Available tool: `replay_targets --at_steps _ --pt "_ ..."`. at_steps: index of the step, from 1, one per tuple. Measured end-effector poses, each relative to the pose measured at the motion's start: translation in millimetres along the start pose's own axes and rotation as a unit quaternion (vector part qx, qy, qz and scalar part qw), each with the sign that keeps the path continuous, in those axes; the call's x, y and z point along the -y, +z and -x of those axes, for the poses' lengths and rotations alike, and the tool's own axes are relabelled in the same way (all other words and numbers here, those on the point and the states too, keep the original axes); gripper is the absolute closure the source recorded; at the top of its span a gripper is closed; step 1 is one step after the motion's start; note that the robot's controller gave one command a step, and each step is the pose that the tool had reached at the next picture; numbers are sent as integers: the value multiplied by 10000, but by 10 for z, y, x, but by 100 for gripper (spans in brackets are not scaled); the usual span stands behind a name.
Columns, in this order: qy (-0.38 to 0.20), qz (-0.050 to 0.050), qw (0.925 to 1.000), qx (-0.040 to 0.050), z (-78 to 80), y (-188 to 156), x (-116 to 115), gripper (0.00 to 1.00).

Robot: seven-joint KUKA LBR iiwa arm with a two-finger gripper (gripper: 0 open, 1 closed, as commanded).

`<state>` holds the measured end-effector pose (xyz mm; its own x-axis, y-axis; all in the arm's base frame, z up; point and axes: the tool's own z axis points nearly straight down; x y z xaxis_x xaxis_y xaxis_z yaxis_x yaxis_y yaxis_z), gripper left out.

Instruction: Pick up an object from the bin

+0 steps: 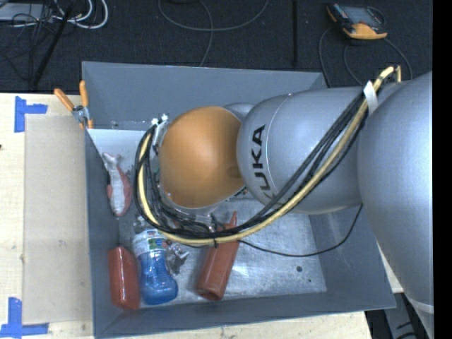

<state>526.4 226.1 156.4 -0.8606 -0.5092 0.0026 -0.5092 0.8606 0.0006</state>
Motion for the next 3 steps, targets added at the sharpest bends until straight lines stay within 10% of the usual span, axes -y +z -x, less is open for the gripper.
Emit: replay_targets --at_steps 2,3 --pt "-1798 -3 9837 13 114 594 69 0" --pt "-3753 -24 9269 45 317 743 60 100"
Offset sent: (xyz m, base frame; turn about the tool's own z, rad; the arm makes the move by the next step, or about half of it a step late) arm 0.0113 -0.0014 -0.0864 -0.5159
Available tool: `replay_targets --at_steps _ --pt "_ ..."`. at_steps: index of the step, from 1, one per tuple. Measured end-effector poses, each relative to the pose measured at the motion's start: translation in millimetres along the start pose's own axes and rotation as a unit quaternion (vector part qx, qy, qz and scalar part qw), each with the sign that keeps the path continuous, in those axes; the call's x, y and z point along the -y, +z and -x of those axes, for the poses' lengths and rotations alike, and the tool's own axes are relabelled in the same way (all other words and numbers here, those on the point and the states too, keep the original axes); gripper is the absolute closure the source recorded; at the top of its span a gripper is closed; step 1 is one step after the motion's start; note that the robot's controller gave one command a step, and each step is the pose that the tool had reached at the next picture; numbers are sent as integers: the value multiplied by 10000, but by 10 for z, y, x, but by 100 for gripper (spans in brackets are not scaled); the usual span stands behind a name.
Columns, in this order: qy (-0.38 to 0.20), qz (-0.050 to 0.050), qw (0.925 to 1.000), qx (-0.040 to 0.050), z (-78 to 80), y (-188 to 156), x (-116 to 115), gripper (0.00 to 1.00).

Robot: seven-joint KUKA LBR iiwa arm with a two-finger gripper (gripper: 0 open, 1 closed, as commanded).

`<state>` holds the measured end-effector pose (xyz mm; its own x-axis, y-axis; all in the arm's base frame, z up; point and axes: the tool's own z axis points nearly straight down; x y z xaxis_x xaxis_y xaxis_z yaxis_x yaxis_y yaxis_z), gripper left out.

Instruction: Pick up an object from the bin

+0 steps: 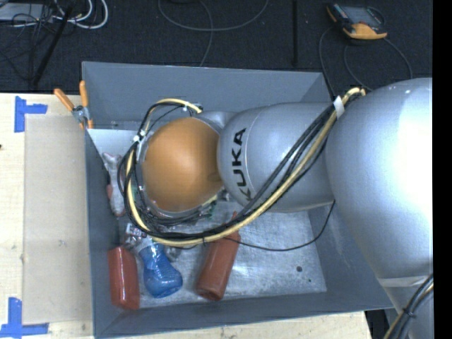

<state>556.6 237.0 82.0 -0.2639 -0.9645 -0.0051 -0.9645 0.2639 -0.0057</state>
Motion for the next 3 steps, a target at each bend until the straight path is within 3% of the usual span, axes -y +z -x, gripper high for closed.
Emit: replay_targets --at_steps 3 --pt "16 9 10000 3 1 -15 1 100"
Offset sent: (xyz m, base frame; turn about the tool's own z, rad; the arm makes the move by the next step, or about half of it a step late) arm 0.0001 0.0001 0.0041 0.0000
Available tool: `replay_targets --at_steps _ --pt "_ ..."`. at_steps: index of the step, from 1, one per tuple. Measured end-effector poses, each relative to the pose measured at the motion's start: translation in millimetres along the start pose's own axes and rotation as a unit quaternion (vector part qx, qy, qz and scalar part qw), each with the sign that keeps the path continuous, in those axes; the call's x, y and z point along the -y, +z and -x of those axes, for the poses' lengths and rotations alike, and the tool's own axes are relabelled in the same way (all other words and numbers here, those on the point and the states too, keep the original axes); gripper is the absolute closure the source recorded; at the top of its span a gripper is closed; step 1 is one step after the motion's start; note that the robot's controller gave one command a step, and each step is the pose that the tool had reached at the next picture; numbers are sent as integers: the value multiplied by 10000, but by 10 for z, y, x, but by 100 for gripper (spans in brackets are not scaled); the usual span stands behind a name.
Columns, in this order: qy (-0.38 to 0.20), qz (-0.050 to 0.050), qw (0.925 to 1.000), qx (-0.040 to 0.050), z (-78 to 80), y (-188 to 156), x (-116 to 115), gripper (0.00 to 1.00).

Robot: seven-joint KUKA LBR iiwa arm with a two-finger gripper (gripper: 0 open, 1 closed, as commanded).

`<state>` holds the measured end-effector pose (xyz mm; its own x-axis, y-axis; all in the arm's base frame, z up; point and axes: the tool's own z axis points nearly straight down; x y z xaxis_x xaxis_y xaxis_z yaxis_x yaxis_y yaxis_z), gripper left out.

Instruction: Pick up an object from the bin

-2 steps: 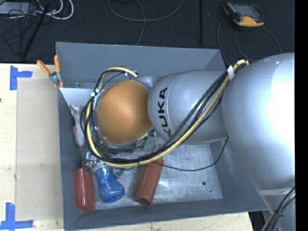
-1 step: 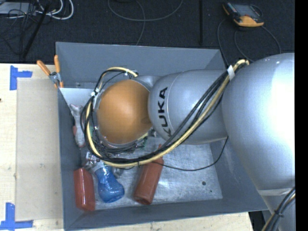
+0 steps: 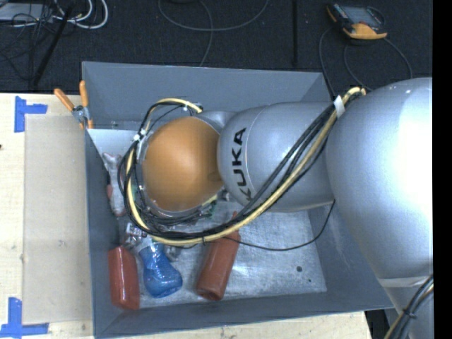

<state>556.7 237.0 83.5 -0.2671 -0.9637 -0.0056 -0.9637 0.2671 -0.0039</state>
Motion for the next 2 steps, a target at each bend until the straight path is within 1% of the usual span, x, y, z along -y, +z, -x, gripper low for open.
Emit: replay_targets --at_steps 1,2 --pt "2 24 10000 -10 -8 -41 -17 100" --pt "0 46 10000 -42 -20 -231 -28 100"
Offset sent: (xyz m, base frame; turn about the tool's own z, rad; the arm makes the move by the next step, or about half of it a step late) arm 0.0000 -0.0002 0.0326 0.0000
